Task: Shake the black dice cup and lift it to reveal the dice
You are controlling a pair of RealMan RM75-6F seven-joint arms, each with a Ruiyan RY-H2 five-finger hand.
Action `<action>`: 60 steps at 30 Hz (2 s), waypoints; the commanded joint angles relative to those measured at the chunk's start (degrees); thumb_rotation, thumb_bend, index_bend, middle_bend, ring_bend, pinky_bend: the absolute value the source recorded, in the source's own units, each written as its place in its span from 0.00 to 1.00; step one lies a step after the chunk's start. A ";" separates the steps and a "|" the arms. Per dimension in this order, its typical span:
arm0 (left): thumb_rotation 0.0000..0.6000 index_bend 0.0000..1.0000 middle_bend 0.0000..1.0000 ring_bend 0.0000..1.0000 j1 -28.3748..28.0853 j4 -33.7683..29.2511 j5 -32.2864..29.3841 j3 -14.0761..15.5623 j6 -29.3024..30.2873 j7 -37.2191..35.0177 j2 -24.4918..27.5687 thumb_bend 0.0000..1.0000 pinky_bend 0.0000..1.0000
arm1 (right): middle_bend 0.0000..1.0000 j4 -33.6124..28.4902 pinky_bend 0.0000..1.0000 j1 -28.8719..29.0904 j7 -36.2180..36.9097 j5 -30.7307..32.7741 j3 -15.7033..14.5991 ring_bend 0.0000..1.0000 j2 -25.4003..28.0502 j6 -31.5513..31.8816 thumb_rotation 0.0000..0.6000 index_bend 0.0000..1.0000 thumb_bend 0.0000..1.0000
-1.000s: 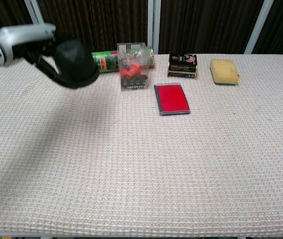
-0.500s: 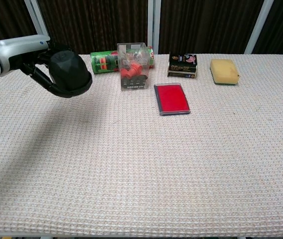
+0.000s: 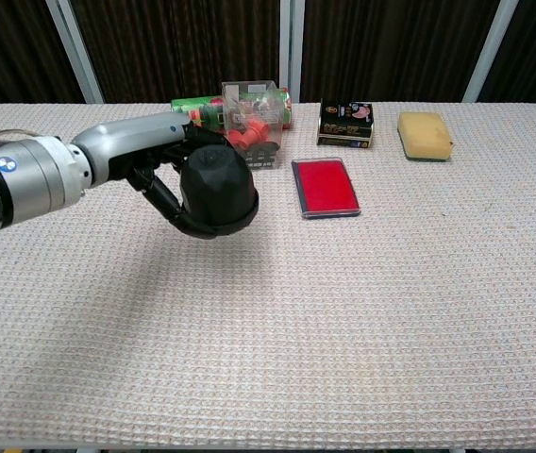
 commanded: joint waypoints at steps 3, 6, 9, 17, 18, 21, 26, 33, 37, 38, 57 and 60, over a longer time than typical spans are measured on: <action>1.00 0.52 0.54 0.32 2.70 9.59 -5.45 -0.07 1.42 1.97 6.02 0.29 0.37 | 0.02 0.69 0.00 -0.03 1.07 0.57 0.19 0.00 0.01 -0.31 1.00 0.00 0.10; 1.00 0.52 0.54 0.33 3.25 13.41 -9.88 -1.69 -0.05 1.36 8.23 0.29 0.37 | 0.02 1.32 0.00 0.03 1.41 0.70 0.11 0.00 -0.25 -0.66 1.00 0.00 0.10; 1.00 0.52 0.54 0.33 3.21 9.93 -9.30 -2.66 -0.42 -0.46 9.15 0.29 0.37 | 0.02 1.66 0.00 0.18 1.21 1.11 0.12 0.00 -0.56 -1.16 1.00 0.00 0.10; 1.00 0.52 0.54 0.33 3.07 -5.93 3.22 1.70 2.36 -0.93 2.57 0.29 0.40 | 0.02 1.01 0.00 0.20 0.15 0.27 -0.29 0.00 -0.71 -0.94 1.00 0.00 0.10; 1.00 0.52 0.54 0.34 3.17 -5.06 3.37 1.39 3.65 0.19 2.35 0.29 0.40 | 0.02 0.93 0.00 0.13 0.32 0.21 -0.24 0.00 -0.55 -0.73 1.00 0.00 0.10; 1.00 0.52 0.54 0.34 3.63 1.12 -1.25 -0.87 6.03 3.75 2.98 0.29 0.40 | 0.02 1.13 0.00 0.07 1.06 0.72 0.13 0.00 -0.23 -0.65 1.00 0.00 0.10; 1.00 0.52 0.54 0.34 3.04 12.46 -12.53 -4.46 4.21 8.36 4.46 0.29 0.40 | 0.02 1.87 0.00 0.12 1.83 1.15 0.15 0.00 -0.41 -1.17 1.00 0.00 0.10; 1.00 0.52 0.55 0.34 3.64 1.50 -7.12 -2.99 3.38 4.09 4.29 0.28 0.40 | 0.02 1.81 0.00 0.31 0.89 0.86 -0.09 0.00 -0.84 -1.42 1.00 0.00 0.10; 1.00 0.52 0.55 0.34 4.20 -7.20 0.74 0.58 5.11 3.60 2.59 0.28 0.40 | 0.03 1.47 0.00 0.11 0.83 0.57 -0.11 0.00 -0.65 -0.89 1.00 0.00 0.10; 1.00 0.52 0.55 0.34 4.37 -8.18 1.87 1.25 5.48 3.64 2.29 0.28 0.40 | 0.03 1.43 0.00 0.07 0.93 0.49 -0.09 0.00 -0.57 -0.75 1.00 0.00 0.10; 1.00 0.51 0.55 0.34 5.87 4.75 -3.81 2.18 4.32 3.39 -2.28 0.28 0.40 | 0.02 1.46 0.00 0.08 1.10 0.12 -0.17 0.00 -0.52 -0.73 1.00 0.00 0.10; 1.00 0.51 0.55 0.34 6.21 4.76 -2.80 2.91 4.67 3.10 -3.80 0.27 0.40 | 0.02 1.45 0.00 0.03 1.13 0.54 0.10 0.00 -0.43 -0.60 1.00 0.00 0.10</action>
